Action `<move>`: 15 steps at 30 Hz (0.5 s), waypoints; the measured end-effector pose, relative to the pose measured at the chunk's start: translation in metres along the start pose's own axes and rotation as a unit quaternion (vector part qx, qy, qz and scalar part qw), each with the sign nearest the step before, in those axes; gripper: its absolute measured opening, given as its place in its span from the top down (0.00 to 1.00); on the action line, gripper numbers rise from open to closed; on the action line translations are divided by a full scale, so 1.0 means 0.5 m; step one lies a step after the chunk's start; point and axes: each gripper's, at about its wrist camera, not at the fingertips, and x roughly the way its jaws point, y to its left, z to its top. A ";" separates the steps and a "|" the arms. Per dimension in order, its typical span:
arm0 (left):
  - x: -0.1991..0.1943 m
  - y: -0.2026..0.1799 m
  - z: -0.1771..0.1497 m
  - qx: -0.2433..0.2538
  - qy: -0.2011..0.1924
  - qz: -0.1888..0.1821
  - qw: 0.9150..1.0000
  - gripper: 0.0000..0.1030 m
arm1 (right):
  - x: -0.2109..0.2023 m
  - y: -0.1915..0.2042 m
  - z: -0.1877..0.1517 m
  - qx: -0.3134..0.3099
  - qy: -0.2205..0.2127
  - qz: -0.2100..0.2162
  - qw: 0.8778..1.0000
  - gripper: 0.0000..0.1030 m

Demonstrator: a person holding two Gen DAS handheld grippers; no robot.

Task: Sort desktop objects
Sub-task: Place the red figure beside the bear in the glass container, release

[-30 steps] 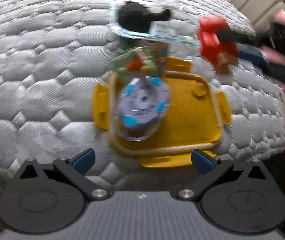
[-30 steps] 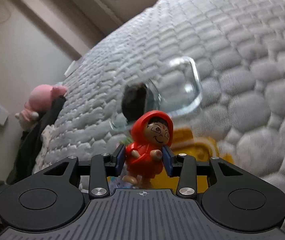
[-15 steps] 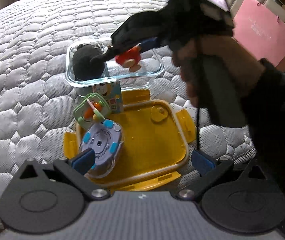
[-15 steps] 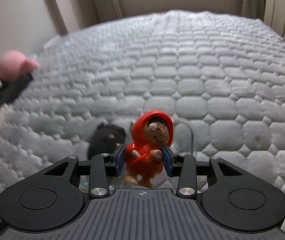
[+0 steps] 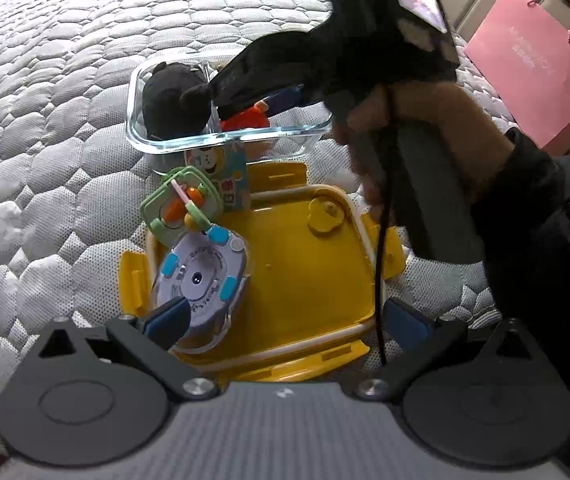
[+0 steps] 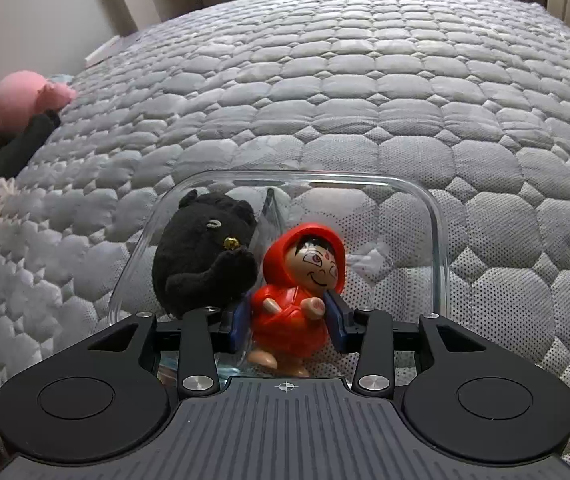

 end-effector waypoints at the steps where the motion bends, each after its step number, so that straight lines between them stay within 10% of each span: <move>1: 0.001 0.003 -0.001 -0.003 0.001 -0.001 1.000 0.00 | -0.003 -0.003 0.001 0.003 0.004 0.006 1.000 0.56; 9: 0.001 0.018 -0.001 -0.024 0.003 -0.005 1.000 0.00 | -0.064 -0.046 0.034 0.062 -0.048 0.006 0.997 0.50; 15: -0.001 0.010 -0.007 -0.013 0.004 0.000 1.000 0.00 | -0.015 -0.041 0.021 0.065 -0.032 -0.019 0.997 0.68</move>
